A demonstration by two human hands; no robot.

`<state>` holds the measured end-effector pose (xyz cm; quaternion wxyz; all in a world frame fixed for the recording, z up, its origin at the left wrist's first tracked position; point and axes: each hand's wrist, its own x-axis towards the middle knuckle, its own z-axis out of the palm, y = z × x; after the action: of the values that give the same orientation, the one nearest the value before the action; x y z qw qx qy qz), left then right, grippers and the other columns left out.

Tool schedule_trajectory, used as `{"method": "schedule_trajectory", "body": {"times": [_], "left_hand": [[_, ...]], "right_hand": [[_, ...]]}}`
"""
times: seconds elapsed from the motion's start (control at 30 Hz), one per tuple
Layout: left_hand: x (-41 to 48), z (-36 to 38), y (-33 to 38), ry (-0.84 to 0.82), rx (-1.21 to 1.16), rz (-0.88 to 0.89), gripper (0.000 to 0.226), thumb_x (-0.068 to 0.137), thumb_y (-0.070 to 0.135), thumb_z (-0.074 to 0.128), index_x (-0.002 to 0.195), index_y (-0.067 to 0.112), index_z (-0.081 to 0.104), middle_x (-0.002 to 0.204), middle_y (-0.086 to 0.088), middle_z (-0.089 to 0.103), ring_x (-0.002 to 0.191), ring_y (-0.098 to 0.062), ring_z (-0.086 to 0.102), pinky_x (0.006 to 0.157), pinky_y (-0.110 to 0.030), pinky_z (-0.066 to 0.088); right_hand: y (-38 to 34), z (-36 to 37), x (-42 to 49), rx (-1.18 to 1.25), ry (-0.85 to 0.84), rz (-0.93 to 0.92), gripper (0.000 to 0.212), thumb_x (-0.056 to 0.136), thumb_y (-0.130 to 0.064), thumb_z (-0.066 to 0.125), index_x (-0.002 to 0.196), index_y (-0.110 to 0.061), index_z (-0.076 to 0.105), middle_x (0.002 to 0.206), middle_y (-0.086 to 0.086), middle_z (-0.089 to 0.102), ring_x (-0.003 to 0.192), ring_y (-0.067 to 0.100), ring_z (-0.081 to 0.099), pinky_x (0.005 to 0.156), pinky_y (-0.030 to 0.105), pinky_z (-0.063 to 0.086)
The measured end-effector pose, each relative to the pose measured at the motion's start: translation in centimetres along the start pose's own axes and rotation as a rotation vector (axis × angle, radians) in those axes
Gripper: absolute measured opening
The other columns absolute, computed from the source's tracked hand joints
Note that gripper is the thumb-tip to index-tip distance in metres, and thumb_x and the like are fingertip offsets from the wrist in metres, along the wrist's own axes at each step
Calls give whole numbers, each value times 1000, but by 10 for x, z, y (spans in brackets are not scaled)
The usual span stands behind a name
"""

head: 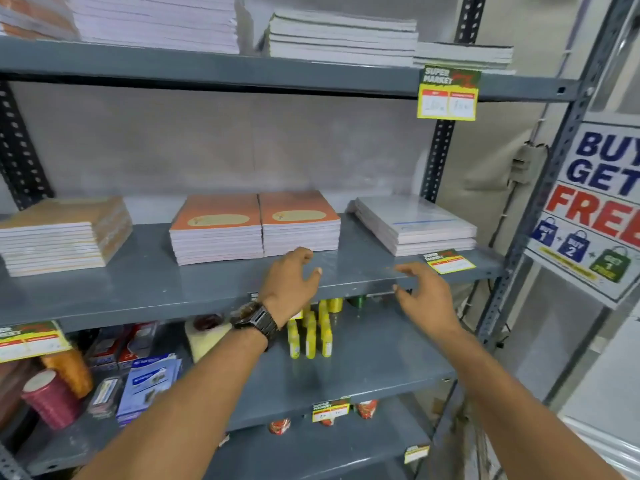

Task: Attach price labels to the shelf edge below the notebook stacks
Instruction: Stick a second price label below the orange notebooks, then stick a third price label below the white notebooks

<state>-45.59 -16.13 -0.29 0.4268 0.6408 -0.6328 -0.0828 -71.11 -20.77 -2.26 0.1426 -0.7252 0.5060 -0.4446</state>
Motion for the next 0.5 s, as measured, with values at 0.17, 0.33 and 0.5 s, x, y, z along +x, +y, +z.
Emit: {"method": "schedule_trajectory", "body": {"times": [0.17, 0.33, 0.5], "left_hand": [[23, 74, 62, -160, -56, -3, 47, 87, 32, 64, 129, 19, 47, 121, -6, 63, 94, -20, 65, 87, -33, 52], [52, 150, 107, -209, -36, -65, 53, 85, 39, 66, 129, 22, 44, 123, -10, 64, 101, -27, 66, 92, -40, 53], [79, 208, 134, -233, 91, -178, 56, 84, 45, 61, 131, 21, 43, 122, -12, 64, 107, -34, 61, 92, -41, 51]], "right_hand": [[57, -56, 41, 47, 65, 113, 26, 78, -7, 73, 101, -15, 66, 103, 1, 68, 103, 20, 64, 79, 22, 40], [109, -97, 86, 9, -31, 124, 24, 80, -12, 72, 103, -15, 65, 108, 2, 67, 101, 13, 59, 85, 27, 42], [154, -108, 124, -32, -185, 183, 44, 81, -21, 73, 121, -11, 58, 124, 10, 62, 115, 25, 57, 88, 30, 41]]}}
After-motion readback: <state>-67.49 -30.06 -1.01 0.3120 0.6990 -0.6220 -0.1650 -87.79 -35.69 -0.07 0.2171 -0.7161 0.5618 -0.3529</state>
